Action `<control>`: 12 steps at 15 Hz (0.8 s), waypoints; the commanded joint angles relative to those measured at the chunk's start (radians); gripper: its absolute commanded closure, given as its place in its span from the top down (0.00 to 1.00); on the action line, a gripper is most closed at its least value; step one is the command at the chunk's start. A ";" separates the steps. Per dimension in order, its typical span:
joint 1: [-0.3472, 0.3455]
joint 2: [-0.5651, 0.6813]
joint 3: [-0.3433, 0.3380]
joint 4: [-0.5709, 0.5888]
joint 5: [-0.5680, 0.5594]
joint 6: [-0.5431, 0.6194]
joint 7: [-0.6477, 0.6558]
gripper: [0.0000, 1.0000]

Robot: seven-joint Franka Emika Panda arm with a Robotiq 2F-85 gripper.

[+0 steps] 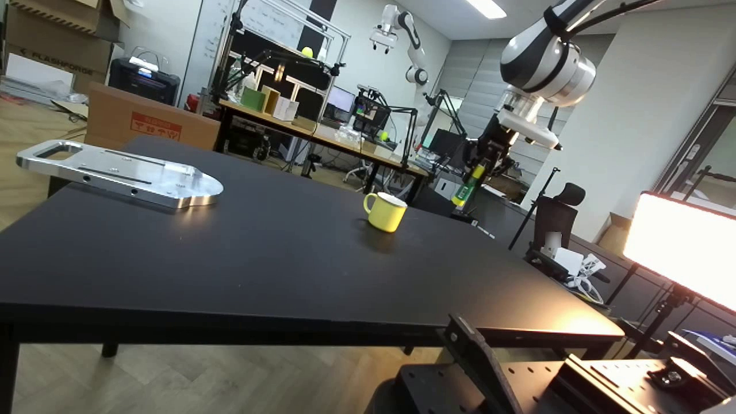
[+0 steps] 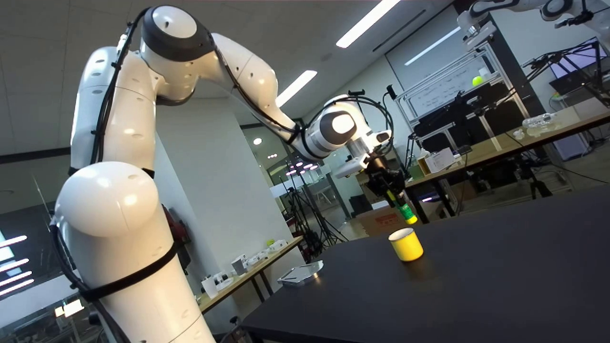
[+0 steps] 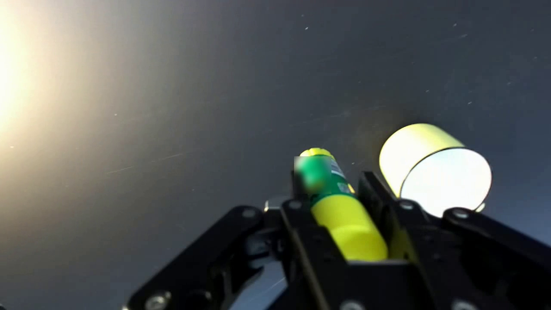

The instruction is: Put the glue stick in the mug, remove the glue stick from the mug, place the glue stick in the mug

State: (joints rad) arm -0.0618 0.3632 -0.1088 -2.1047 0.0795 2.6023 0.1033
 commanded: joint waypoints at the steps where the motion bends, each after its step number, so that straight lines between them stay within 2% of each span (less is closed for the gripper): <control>1: 0.004 -0.009 0.011 0.000 -0.005 -0.013 0.005 0.34; 5: 0.004 -0.011 0.009 -0.005 -0.007 -0.017 0.005 0.34; 6: 0.004 -0.011 0.009 -0.006 -0.007 -0.017 0.005 0.09; 9: 0.008 0.076 -0.002 0.139 -0.035 -0.084 0.012 0.09; 12: 0.018 0.133 0.004 0.240 -0.064 -0.099 0.000 0.09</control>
State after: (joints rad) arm -0.0502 0.4252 -0.1083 -1.9952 0.0481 2.5501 0.0961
